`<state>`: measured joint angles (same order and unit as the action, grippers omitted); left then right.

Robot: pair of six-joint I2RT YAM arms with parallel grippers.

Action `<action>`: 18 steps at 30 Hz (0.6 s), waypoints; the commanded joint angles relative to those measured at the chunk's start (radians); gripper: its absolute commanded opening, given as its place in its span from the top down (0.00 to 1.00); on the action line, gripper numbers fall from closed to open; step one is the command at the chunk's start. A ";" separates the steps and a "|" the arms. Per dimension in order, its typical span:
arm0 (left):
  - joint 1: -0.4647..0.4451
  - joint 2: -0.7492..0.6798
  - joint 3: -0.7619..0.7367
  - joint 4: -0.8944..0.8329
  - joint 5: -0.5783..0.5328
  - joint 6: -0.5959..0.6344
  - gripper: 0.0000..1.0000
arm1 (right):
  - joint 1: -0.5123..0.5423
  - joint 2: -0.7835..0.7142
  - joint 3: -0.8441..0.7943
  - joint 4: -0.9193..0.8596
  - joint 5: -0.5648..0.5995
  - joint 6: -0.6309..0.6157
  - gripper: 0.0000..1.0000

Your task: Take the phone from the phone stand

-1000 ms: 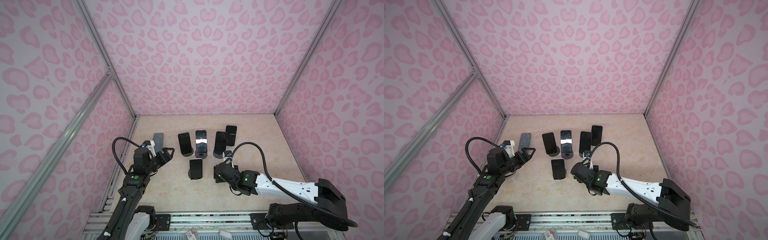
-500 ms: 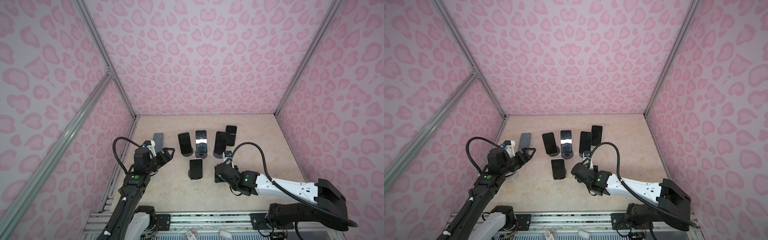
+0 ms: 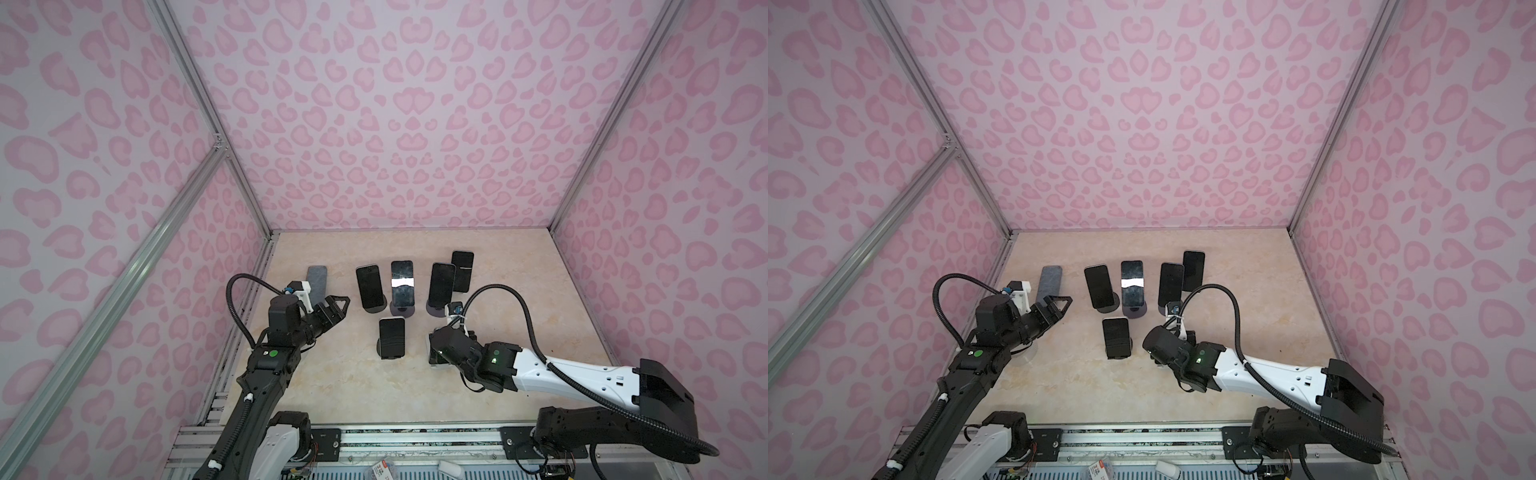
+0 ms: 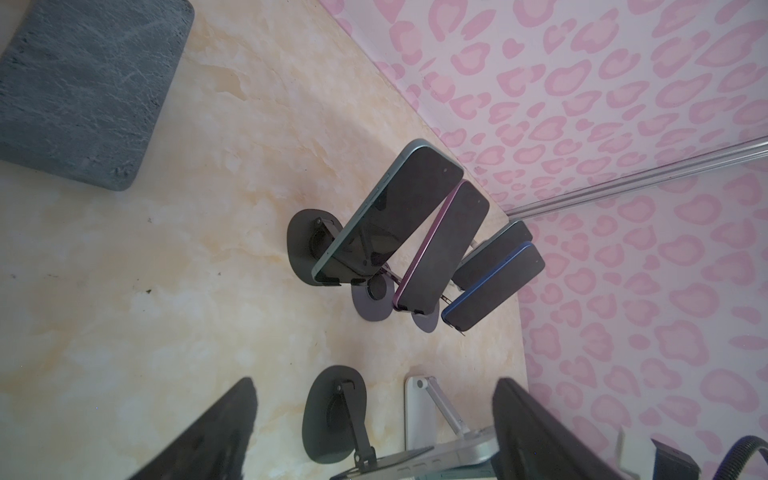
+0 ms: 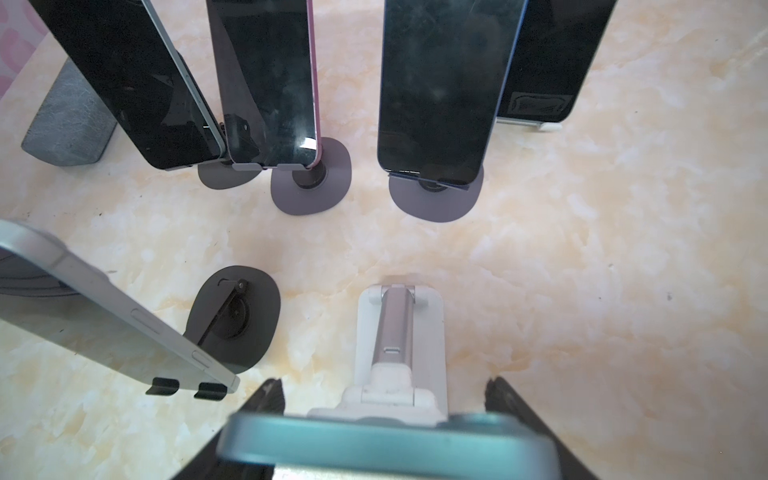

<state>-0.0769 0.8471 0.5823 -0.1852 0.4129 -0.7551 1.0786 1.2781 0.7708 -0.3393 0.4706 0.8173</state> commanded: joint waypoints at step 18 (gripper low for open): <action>-0.004 0.030 0.054 0.023 0.027 -0.002 0.09 | 0.003 -0.120 0.048 -0.143 0.072 -0.097 0.31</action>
<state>-0.0799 0.8719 0.6201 -0.1848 0.4244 -0.7582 1.0801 1.1835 0.8246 -0.4770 0.4873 0.7410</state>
